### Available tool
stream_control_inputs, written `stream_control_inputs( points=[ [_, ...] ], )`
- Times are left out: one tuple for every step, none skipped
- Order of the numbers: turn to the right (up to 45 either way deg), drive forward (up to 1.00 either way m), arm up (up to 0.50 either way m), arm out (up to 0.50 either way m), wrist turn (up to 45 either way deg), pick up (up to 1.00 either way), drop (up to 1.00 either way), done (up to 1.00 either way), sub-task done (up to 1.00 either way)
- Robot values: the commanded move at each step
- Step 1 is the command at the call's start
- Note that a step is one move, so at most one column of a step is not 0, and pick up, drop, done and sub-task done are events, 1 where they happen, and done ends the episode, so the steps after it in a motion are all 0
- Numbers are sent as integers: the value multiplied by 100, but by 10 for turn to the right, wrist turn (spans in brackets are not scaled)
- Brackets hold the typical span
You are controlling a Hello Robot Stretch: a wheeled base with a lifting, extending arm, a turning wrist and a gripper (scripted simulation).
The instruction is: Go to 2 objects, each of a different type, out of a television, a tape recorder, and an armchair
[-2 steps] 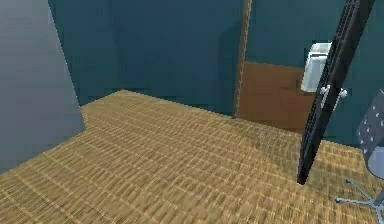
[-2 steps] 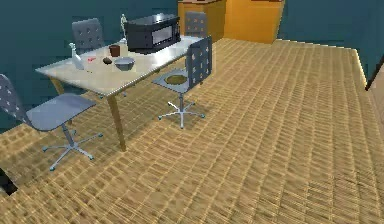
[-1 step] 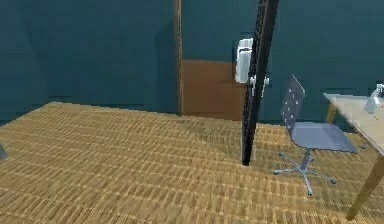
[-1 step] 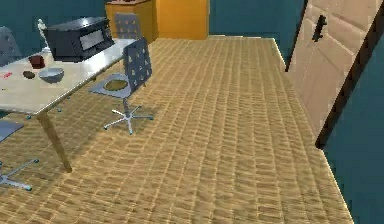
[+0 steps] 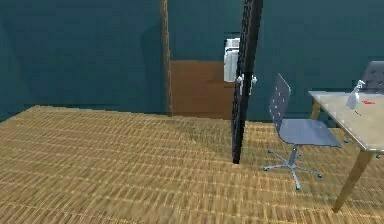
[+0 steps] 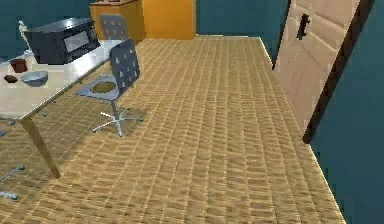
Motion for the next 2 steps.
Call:
stream_control_inputs(
  points=[
    [0, 100, 0, 0, 0, 0, 0, 0, 0],
    [0, 100, 0, 0, 0, 0, 0, 0, 0]
  ],
)
